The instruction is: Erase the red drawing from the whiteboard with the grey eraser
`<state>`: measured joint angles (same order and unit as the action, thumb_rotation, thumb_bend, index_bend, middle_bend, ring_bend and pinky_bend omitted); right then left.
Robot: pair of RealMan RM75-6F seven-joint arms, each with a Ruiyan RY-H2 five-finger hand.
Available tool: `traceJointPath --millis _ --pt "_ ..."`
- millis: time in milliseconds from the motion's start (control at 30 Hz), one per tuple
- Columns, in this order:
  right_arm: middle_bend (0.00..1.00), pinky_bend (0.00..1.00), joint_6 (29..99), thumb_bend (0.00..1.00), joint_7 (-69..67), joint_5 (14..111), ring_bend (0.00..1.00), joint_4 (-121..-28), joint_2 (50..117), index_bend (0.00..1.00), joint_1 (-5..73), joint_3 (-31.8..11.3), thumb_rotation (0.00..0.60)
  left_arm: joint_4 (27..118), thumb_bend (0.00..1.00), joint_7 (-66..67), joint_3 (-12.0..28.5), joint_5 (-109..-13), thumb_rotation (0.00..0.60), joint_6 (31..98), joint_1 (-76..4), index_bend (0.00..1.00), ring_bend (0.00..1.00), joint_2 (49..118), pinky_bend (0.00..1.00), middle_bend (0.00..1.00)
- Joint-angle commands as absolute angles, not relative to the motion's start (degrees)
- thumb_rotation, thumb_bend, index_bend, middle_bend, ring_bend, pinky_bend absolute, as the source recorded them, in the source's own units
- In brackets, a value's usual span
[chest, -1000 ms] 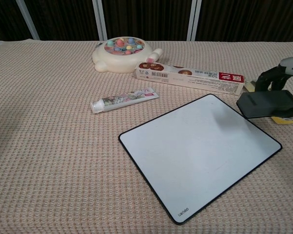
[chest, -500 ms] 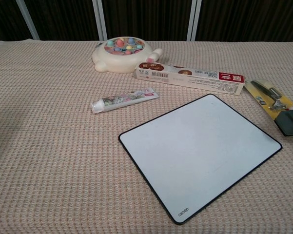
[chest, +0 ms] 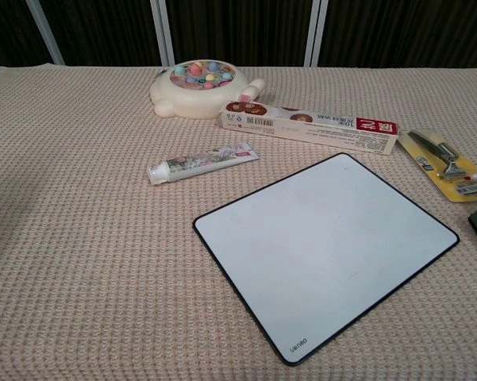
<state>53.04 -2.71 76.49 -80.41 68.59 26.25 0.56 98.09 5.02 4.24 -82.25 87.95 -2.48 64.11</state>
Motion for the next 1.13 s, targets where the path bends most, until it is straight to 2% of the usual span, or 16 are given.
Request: traceJointPath --millis 33,167,333,700,933,1133 --pt "0.0 0.13 54.0 0.12 -1.5 75.4 0.01 -83.8 65.7 0.0 25.7 -0.2 0.6 98.1 0.64 5.1 4.2 -82.2 0.6 87.9 -2.5 0.17 0.02 64.1 0.0 0.09" --pt "0.0 0.13 56.4 0.11 -1.2 74.9 0.0 -89.9 60.8 0.0 24.6 -1.0 0.6 98.1 0.64 5.2 4.2 -82.3 0.6 87.9 -2.5 0.17 0.02 64.2 0.0 0.09" --pt "0.0 0.13 65.2 0.11 -0.6 77.3 0.0 -94.2 58.6 0.0 20.6 -1.4 0.6 98.1 0.64 5.1 4.2 -82.4 0.6 88.1 -2.4 0.17 0.02 64.1 0.0 0.09" --pt "0.0 0.13 85.2 0.11 3.0 84.6 0.0 -94.3 63.4 0.0 10.3 -0.2 0.6 98.1 0.64 5.0 4.1 -82.6 0.6 88.1 -2.4 0.17 0.02 64.1 0.0 0.09" --pt "0.0 0.13 90.0 0.11 4.6 86.3 0.0 -91.6 67.4 0.0 7.3 -0.4 0.6 98.1 0.64 4.7 4.1 -82.7 0.6 88.3 -2.3 0.17 0.02 63.9 0.0 0.09" --pt "0.0 0.13 89.6 0.11 5.2 86.5 0.0 -90.1 68.3 0.0 6.7 -0.5 0.6 98.1 0.64 4.5 4.1 -82.7 0.6 88.3 -2.3 0.17 0.02 63.8 0.0 0.09"
